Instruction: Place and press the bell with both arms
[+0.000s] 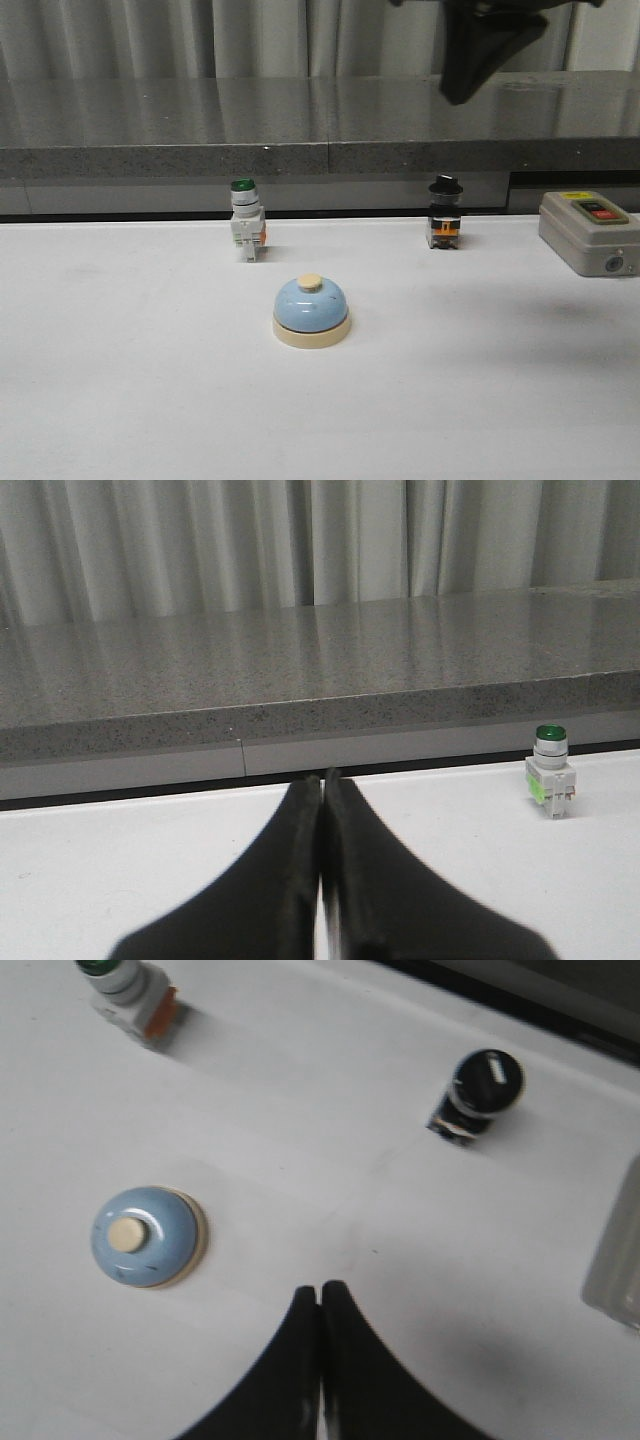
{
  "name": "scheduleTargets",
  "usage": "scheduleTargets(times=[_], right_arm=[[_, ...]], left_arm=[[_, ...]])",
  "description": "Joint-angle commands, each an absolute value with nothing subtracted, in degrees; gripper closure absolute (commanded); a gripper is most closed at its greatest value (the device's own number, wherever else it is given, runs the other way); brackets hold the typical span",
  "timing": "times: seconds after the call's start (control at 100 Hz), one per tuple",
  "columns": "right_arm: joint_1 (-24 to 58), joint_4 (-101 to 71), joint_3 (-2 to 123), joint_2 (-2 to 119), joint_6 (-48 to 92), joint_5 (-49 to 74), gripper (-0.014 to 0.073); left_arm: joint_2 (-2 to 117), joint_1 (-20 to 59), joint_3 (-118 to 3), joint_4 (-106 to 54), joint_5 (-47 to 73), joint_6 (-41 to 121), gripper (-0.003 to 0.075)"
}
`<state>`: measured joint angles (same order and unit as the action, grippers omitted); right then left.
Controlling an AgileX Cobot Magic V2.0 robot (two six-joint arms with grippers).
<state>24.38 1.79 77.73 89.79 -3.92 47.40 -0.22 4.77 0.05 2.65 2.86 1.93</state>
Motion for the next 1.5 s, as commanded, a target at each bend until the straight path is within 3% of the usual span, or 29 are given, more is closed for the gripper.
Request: scheduleTargets(times=[0.0, 0.41, 0.96, 1.49], right_arm=[[21.4, 2.9, 75.4, 83.4, -3.8, 43.6, 0.0654], [5.4, 3.2, 53.5, 59.5, -3.8, 35.5, 0.0654], [4.4, 3.2, 32.1, 25.0, -3.8, 29.5, 0.0654], [4.4, 3.2, 31.6, 19.6, -3.8, 31.1, 0.0654]], left_arm=[[-1.9, 4.7, 2.4, 2.7, -1.9, 1.5, 0.0740], [-1.9, 4.7, 2.4, 2.7, -1.9, 1.5, 0.0740], [-1.9, 4.7, 2.4, 2.7, -1.9, 1.5, 0.0739], [-1.9, 4.7, 2.4, 2.7, -1.9, 1.5, 0.0740]])
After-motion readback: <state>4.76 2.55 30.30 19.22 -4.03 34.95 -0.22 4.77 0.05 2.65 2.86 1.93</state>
